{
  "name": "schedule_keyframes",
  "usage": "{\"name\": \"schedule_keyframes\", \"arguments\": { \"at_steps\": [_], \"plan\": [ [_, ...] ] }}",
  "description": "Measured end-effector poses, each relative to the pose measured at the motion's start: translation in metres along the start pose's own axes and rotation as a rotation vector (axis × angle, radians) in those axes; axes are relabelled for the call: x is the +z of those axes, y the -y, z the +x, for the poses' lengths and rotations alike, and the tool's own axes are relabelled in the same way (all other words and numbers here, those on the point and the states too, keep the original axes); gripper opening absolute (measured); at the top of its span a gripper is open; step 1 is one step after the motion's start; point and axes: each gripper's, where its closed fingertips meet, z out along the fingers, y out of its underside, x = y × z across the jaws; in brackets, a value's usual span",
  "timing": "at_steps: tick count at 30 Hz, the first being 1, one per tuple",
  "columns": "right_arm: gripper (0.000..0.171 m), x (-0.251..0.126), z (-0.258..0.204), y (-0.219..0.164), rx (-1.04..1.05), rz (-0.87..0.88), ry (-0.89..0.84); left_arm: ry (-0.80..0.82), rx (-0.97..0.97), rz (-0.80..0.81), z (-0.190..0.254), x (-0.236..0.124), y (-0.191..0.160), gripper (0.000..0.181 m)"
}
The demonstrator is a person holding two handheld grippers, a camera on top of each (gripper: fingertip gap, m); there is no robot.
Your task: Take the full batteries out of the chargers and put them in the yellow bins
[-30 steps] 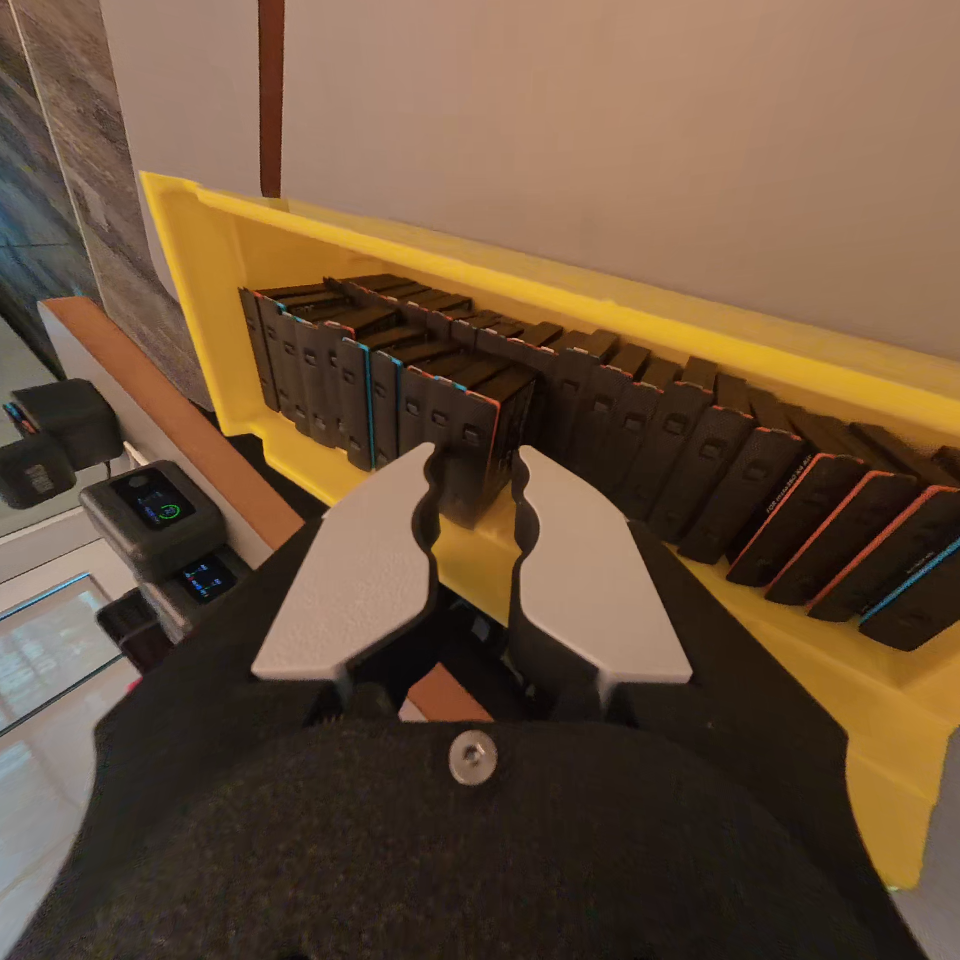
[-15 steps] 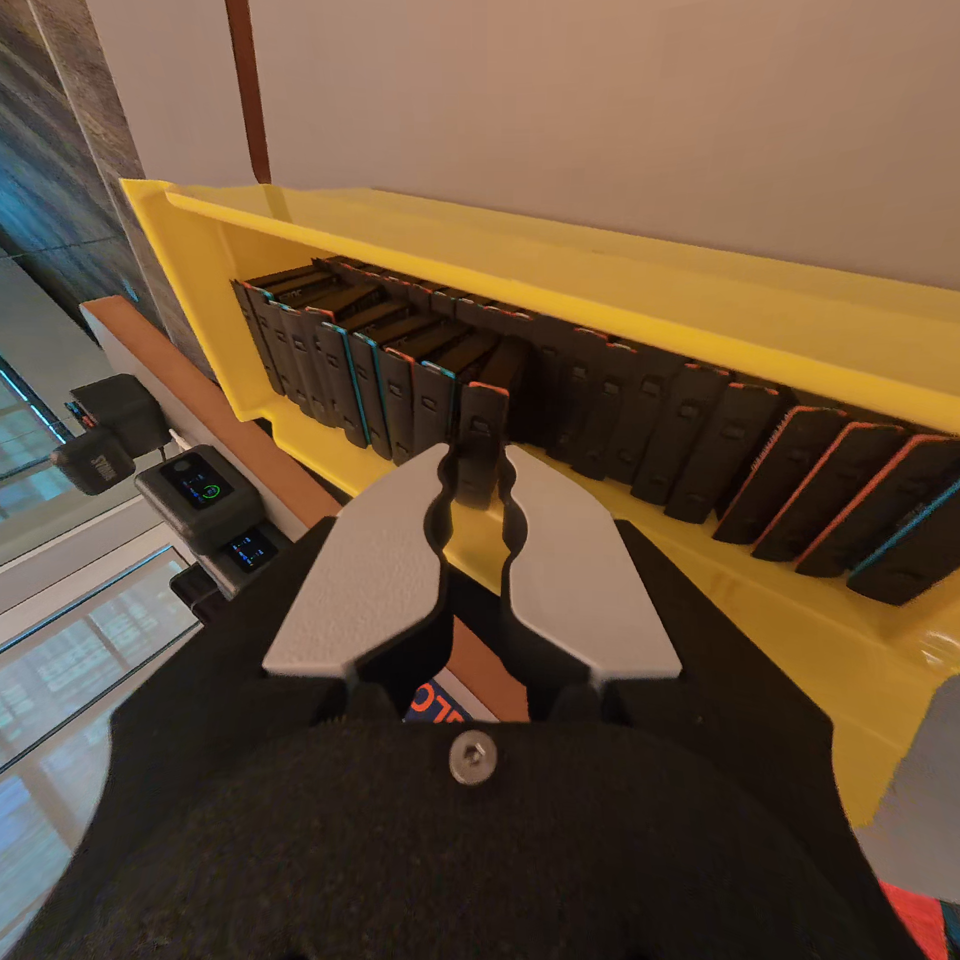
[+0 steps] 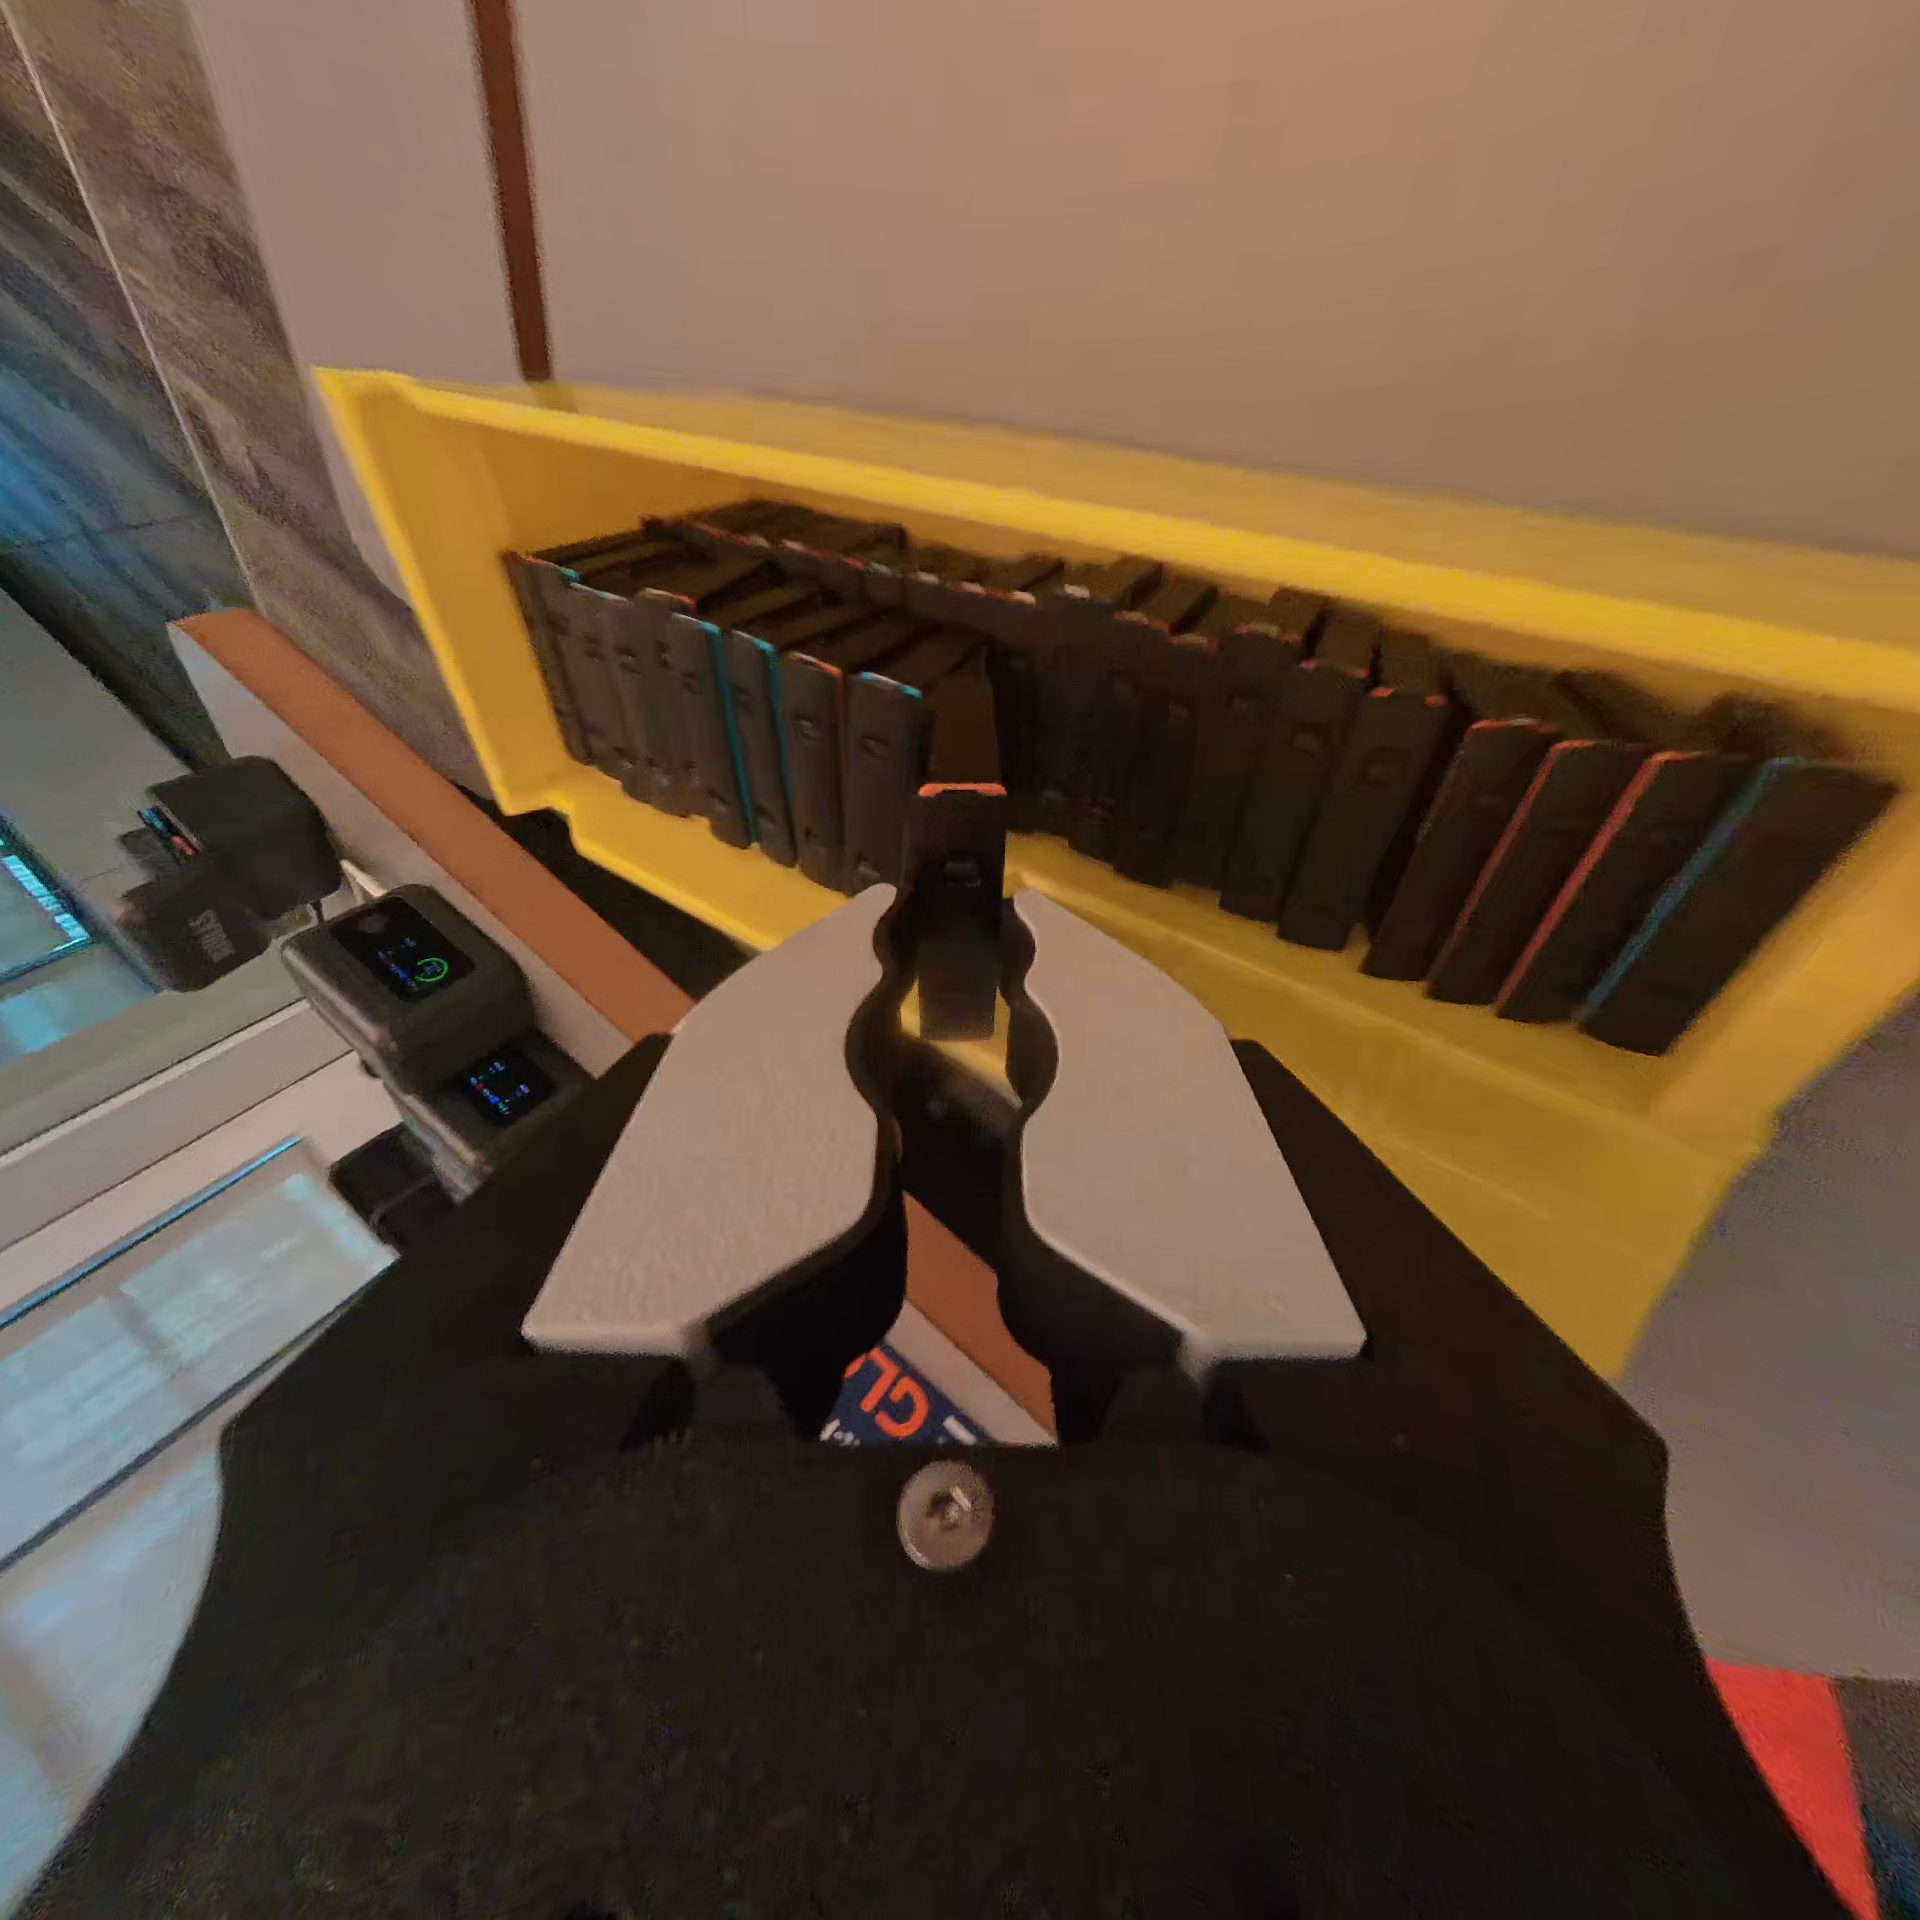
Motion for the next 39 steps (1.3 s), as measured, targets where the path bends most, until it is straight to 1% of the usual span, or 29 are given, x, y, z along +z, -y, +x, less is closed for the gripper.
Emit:
{"name": "schedule_keyframes", "arguments": {
  "at_steps": [3, 6, 8, 10, 13, 17, 19, 21, 24, 25, 27, 29, 33, 34, 39],
  "plan": [
    [0.0, -0.001, -0.008, 0.005, -0.025, 0.026, 0.032, -0.059, -0.119, 0.216, -0.005, -0.046, 0.027, 0.016],
    [0.0, -0.003, -0.022, 0.011, -0.067, 0.062, 0.09, -0.199, -0.167, 0.525, 0.007, -0.099, 0.082, 0.015],
    [0.001, -0.006, -0.035, 0.017, -0.101, 0.102, 0.147, -0.306, -0.141, 0.695, 0.024, -0.13, 0.121, 0.015],
    [0.003, -0.011, -0.053, 0.023, -0.134, 0.144, 0.235, -0.407, -0.081, 0.832, 0.046, -0.157, 0.16, 0.015],
    [0.007, -0.021, -0.083, 0.029, -0.184, 0.2, 0.377, -0.513, 0.027, 0.963, 0.082, -0.186, 0.215, 0.015],
    [0.014, -0.03, -0.108, 0.029, -0.218, 0.224, 0.496, -0.57, 0.202, 1.049, 0.135, -0.205, 0.281, 0.015],
    [0.019, -0.033, -0.113, 0.029, -0.224, 0.227, 0.534, -0.554, 0.29, 1.053, 0.159, -0.206, 0.309, 0.015],
    [0.024, -0.035, -0.117, 0.028, -0.232, 0.223, 0.554, -0.514, 0.376, 1.034, 0.181, -0.201, 0.334, 0.015],
    [0.028, -0.033, -0.12, 0.022, -0.265, 0.193, 0.557, -0.513, 0.464, 1.037, 0.209, -0.203, 0.362, 0.015],
    [0.027, -0.032, -0.119, 0.019, -0.278, 0.182, 0.551, -0.511, 0.486, 1.036, 0.214, -0.204, 0.368, 0.015],
    [0.013, -0.031, -0.116, 0.018, -0.302, 0.177, 0.526, -0.495, 0.521, 1.028, 0.22, -0.203, 0.378, 0.015],
    [0.011, -0.031, -0.111, 0.019, -0.296, 0.181, 0.514, -0.472, 0.533, 1.04, 0.218, -0.205, 0.384, 0.015],
    [0.01, -0.034, -0.099, 0.028, -0.265, 0.222, 0.487, -0.426, 0.516, 1.12, 0.209, -0.215, 0.395, 0.018],
    [0.01, -0.034, -0.097, 0.029, -0.261, 0.225, 0.486, -0.41, 0.516, 1.13, 0.208, -0.216, 0.398, 0.016],
    [0.012, -0.032, -0.081, 0.031, -0.237, 0.226, 0.427, -0.348, 0.549, 1.129, 0.202, -0.218, 0.411, 0.016]
  ]
}}
